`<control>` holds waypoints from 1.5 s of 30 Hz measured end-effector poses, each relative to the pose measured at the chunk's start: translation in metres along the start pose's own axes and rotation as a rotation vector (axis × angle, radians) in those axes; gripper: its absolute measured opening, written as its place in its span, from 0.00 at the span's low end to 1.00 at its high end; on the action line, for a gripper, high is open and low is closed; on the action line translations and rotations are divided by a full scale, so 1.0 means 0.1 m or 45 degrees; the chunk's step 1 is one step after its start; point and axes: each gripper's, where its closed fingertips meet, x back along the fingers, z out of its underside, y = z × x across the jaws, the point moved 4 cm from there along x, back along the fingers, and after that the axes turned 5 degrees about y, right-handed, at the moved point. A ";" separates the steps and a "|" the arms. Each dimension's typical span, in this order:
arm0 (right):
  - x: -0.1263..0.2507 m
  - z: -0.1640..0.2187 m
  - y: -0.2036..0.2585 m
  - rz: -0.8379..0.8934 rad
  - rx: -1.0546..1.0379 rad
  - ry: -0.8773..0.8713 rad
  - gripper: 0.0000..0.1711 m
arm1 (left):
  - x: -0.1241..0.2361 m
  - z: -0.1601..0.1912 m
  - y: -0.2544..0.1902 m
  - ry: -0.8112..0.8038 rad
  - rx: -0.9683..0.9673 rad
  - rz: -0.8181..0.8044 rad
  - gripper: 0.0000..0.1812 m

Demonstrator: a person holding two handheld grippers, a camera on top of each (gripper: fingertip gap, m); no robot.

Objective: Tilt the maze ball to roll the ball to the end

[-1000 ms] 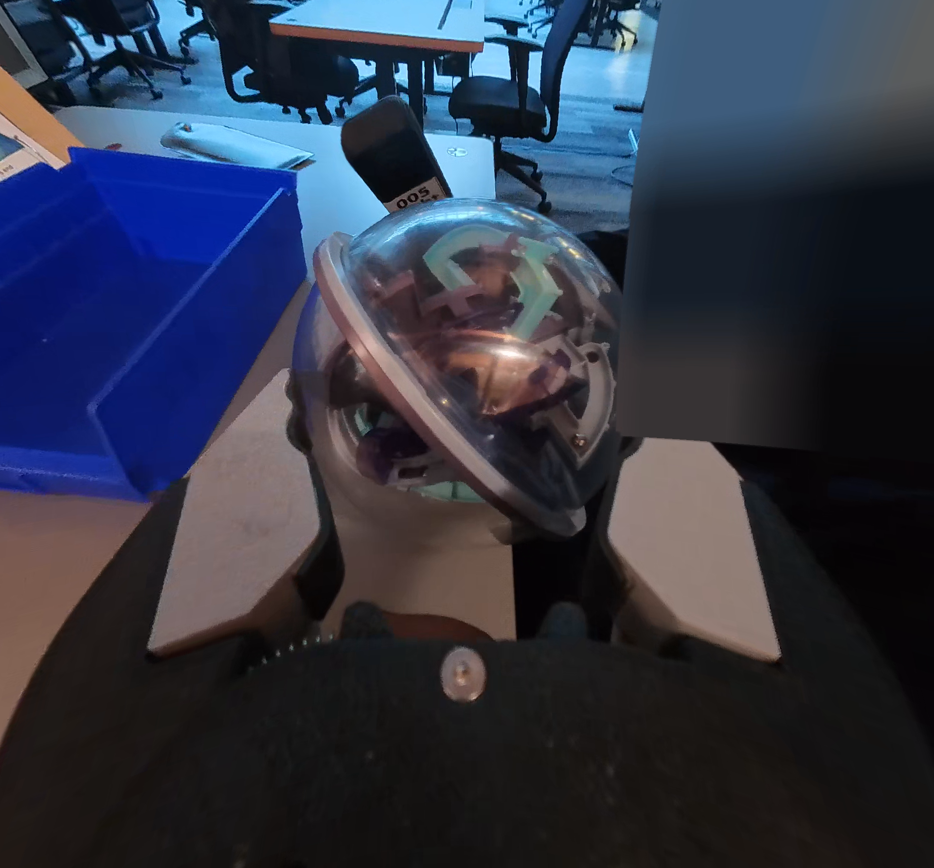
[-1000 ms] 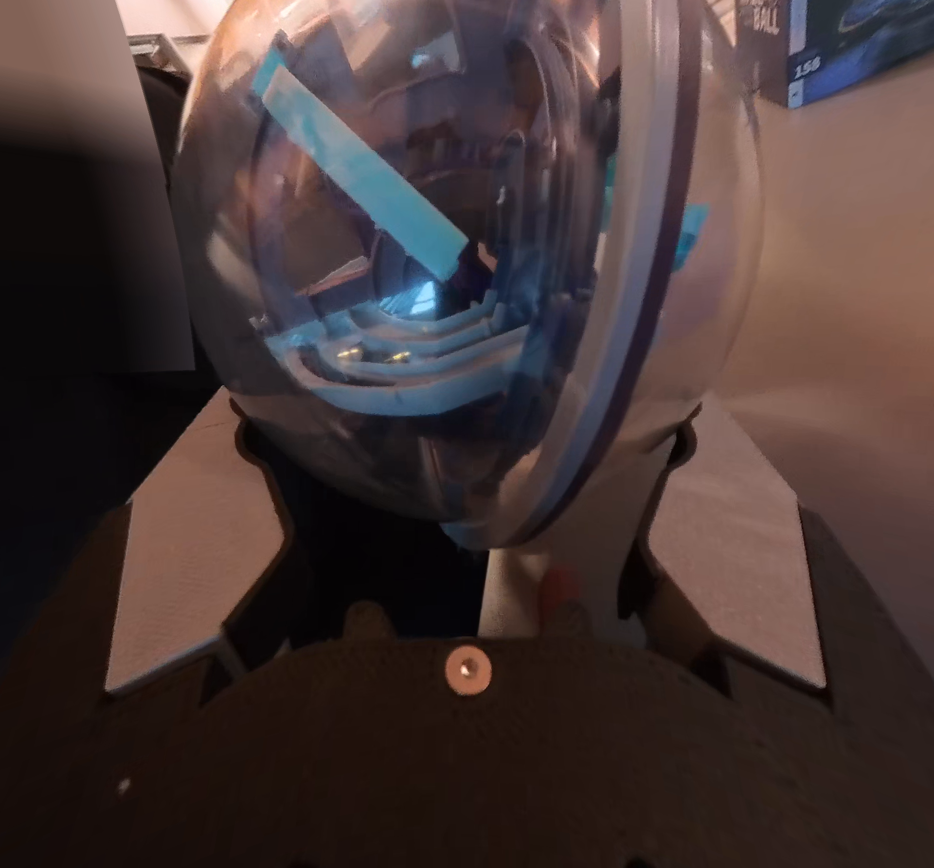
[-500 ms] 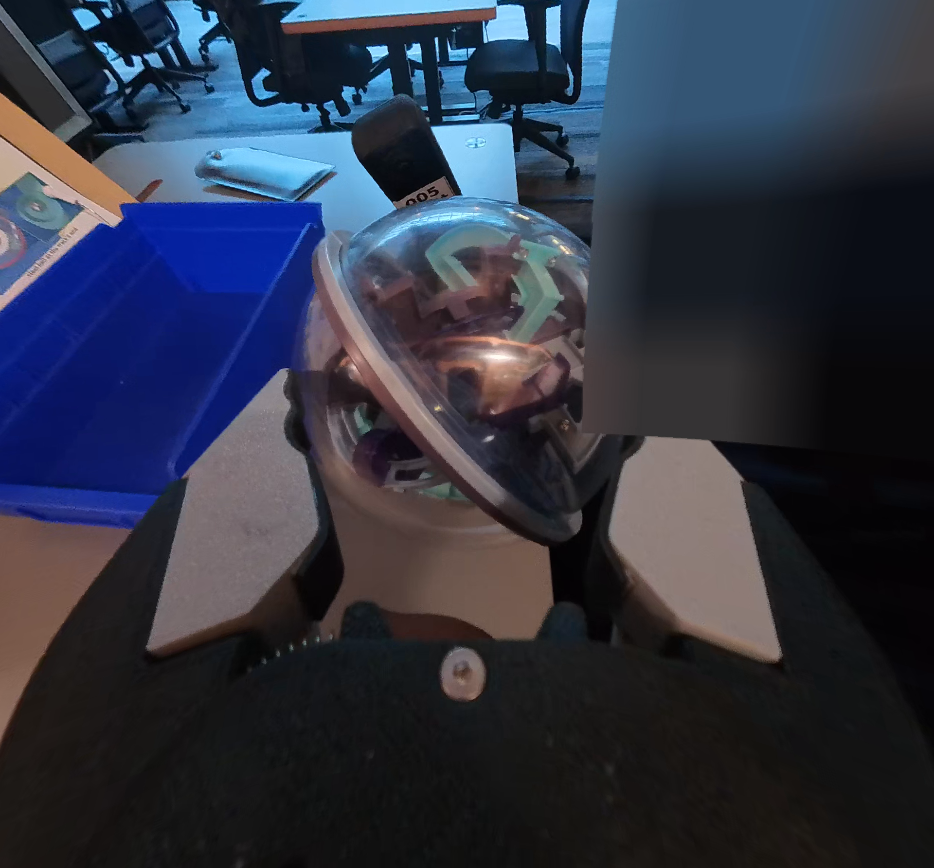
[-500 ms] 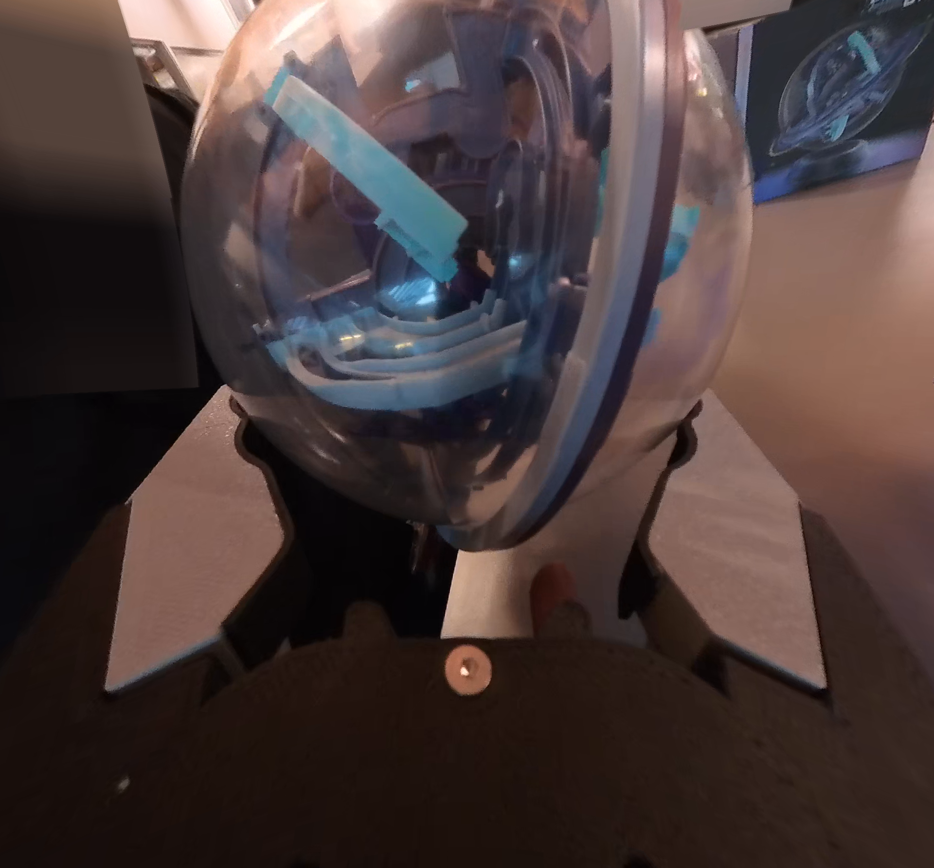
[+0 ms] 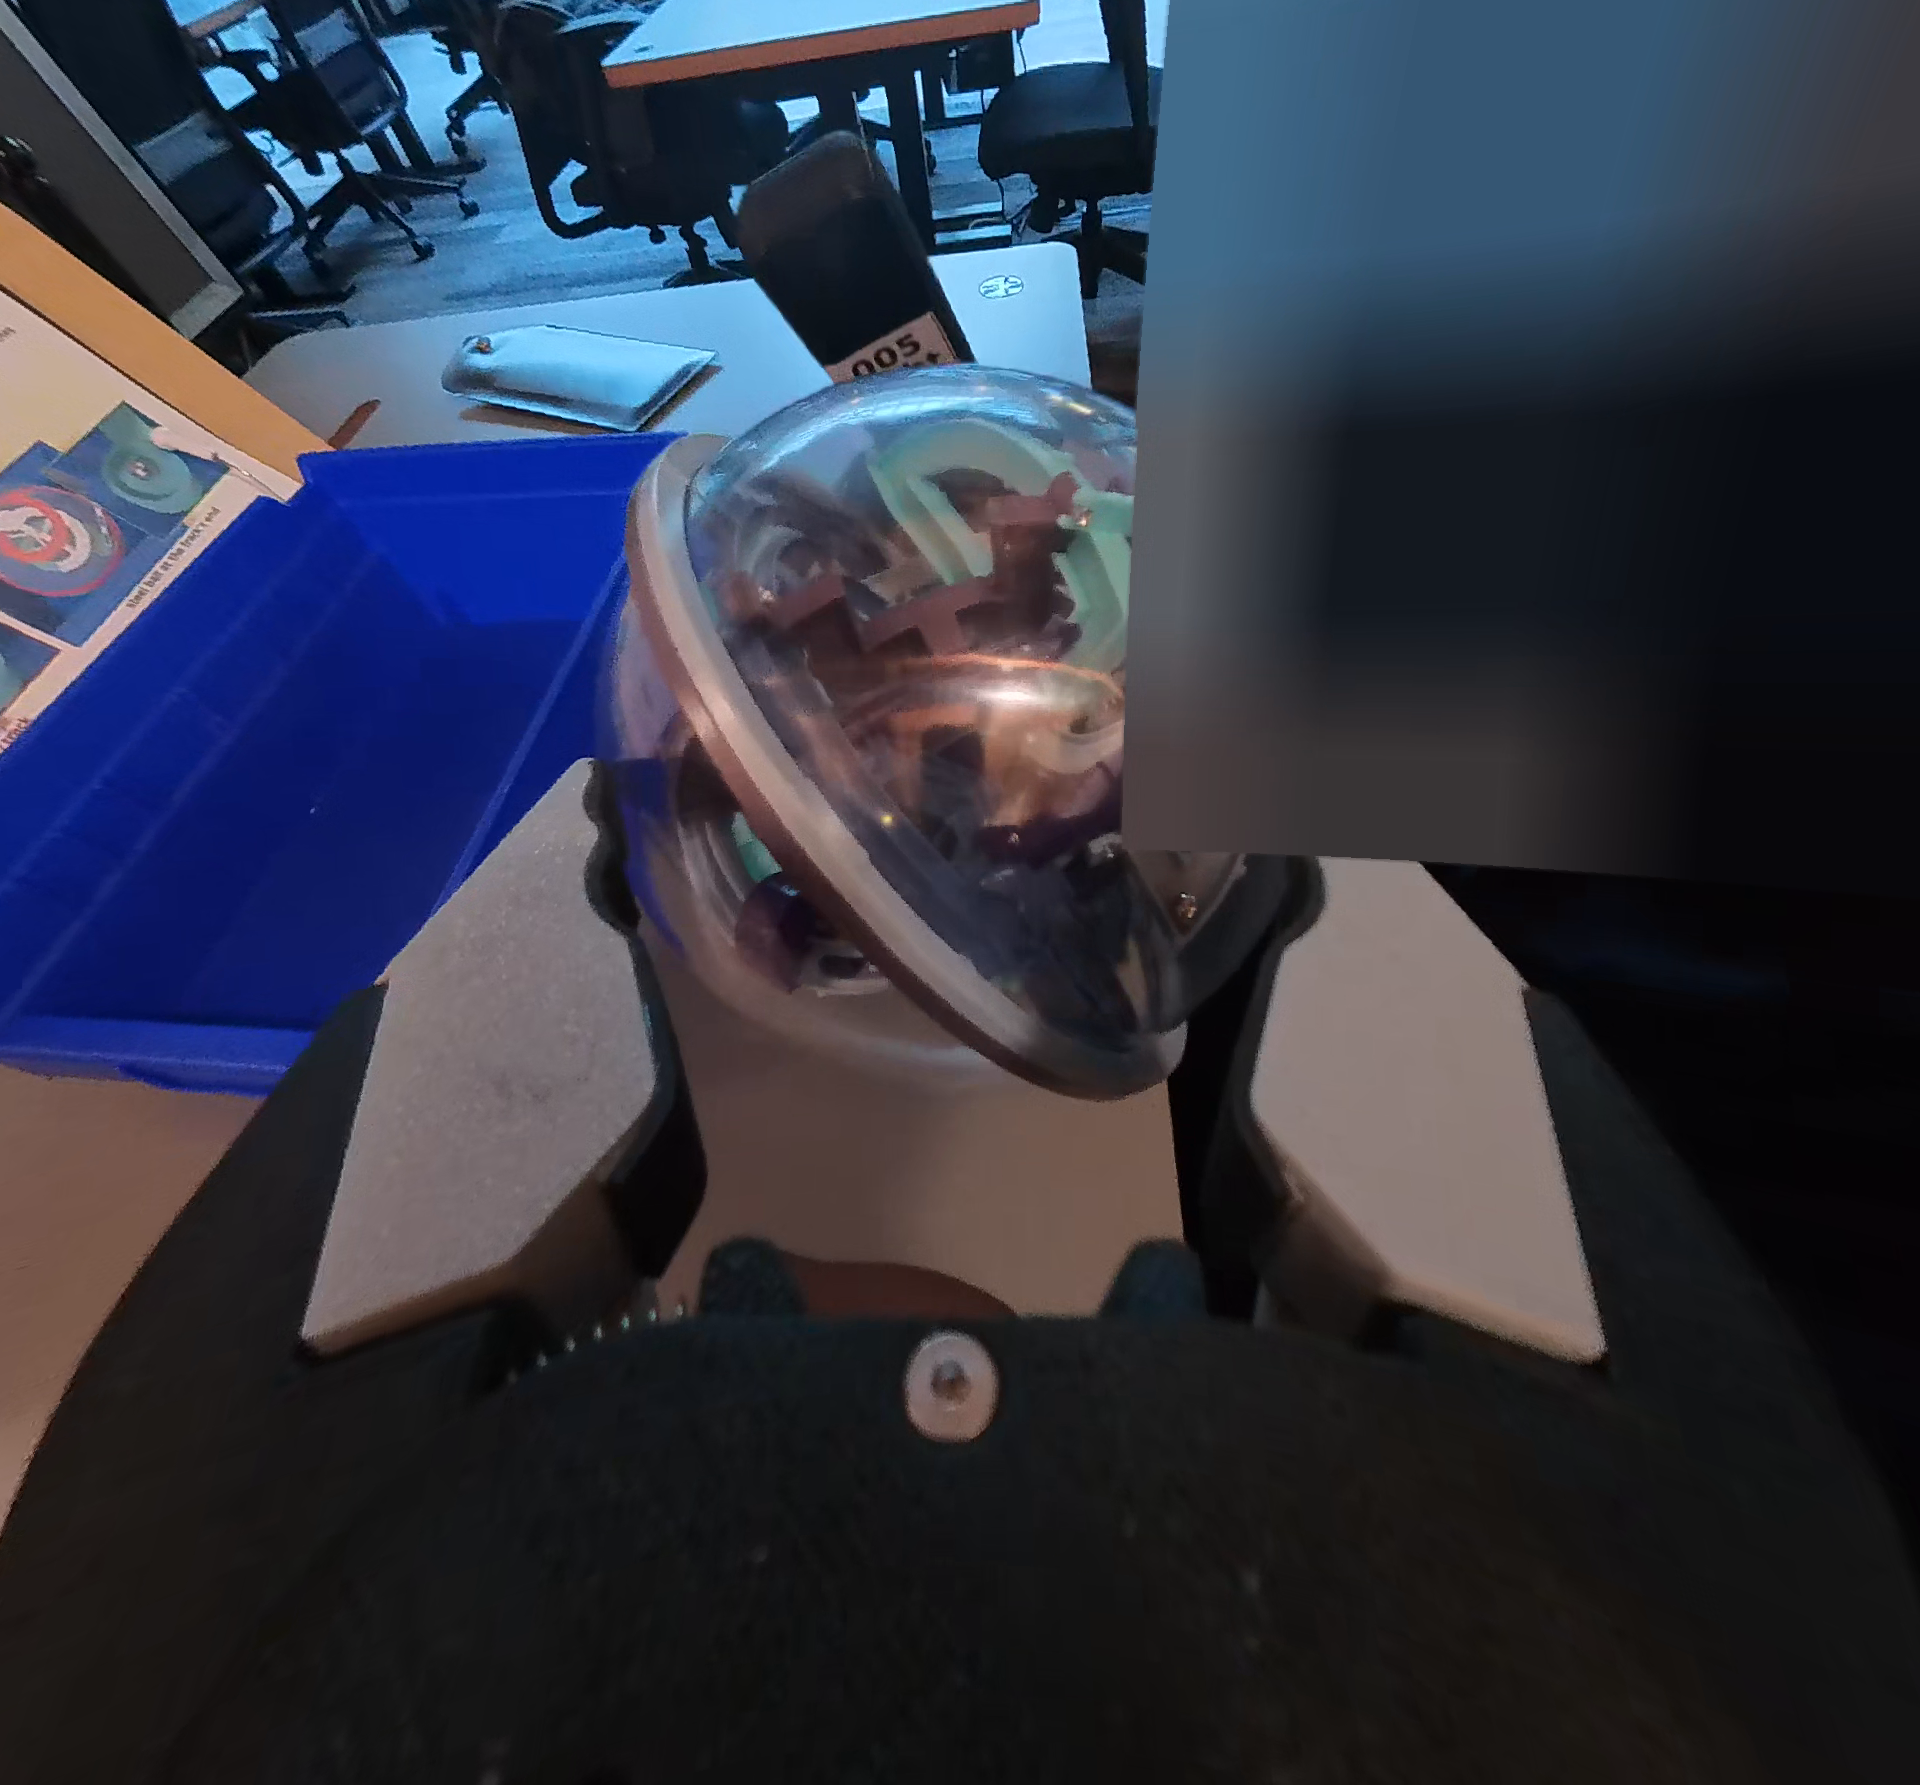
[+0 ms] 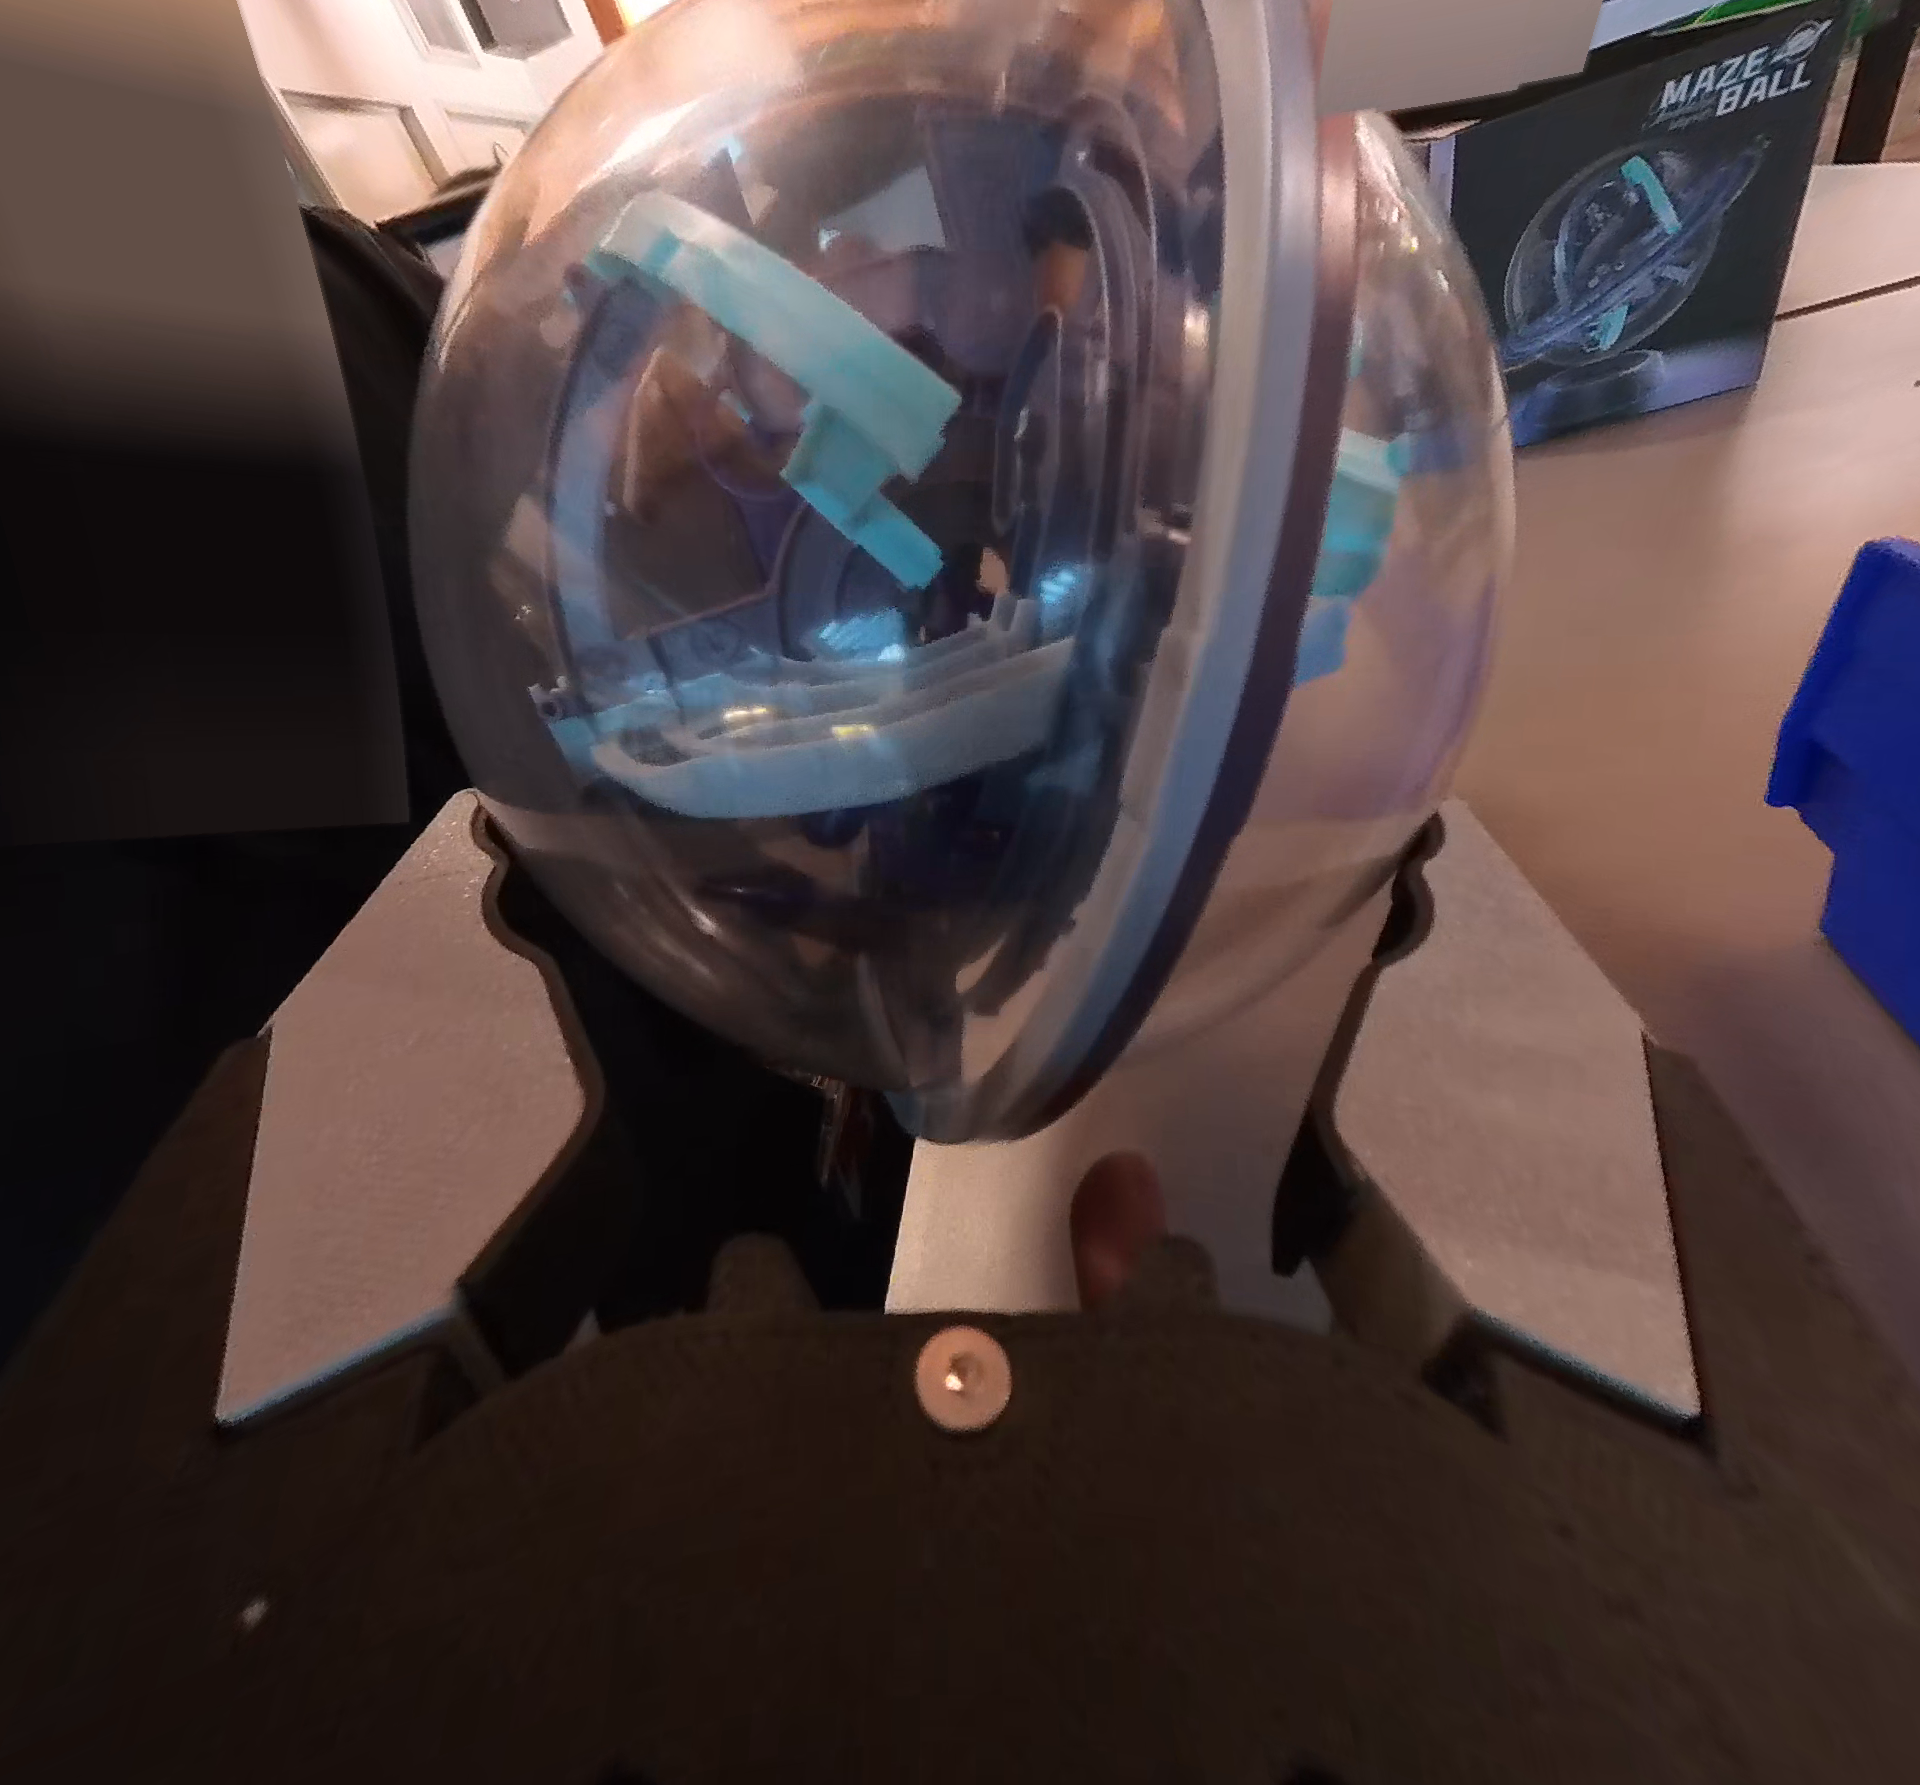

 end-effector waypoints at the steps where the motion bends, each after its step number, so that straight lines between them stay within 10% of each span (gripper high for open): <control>1: -0.01 0.01 0.00 -0.003 0.001 -0.002 0.92 | 0.00 -0.01 0.00 0.004 -0.002 0.004 0.69; 45: 0.05 -0.11 -0.07 0.009 0.146 -0.196 0.92 | -0.02 -0.18 0.07 0.143 -0.138 -0.040 0.69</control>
